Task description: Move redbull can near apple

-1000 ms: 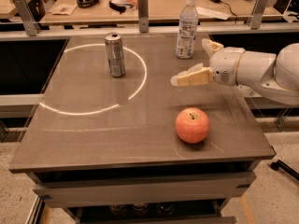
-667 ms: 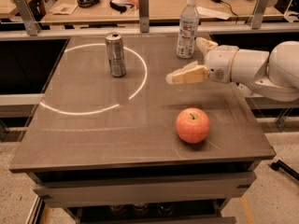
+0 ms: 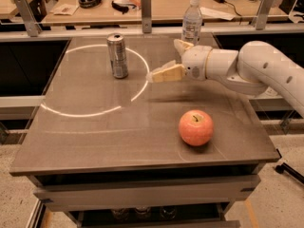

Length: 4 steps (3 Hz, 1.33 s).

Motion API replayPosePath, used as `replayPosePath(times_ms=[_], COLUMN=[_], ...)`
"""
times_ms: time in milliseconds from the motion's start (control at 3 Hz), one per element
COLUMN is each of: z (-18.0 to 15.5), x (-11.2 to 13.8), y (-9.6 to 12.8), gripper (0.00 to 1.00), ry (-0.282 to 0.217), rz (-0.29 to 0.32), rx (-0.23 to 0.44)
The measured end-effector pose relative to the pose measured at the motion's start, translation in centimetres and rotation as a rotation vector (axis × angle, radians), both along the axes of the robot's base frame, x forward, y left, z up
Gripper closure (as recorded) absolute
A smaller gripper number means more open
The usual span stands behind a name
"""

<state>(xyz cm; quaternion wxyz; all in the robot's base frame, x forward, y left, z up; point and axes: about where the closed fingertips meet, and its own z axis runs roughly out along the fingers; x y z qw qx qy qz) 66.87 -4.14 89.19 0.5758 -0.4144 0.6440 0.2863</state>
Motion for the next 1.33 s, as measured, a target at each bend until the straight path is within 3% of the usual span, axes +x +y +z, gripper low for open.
replayPosePath(times_ms=[1333], z=[-1.1], x=[4.3], y=[12.5], gripper=[0.0], ry=[0.024], rz=[0.133], rx=[0.042])
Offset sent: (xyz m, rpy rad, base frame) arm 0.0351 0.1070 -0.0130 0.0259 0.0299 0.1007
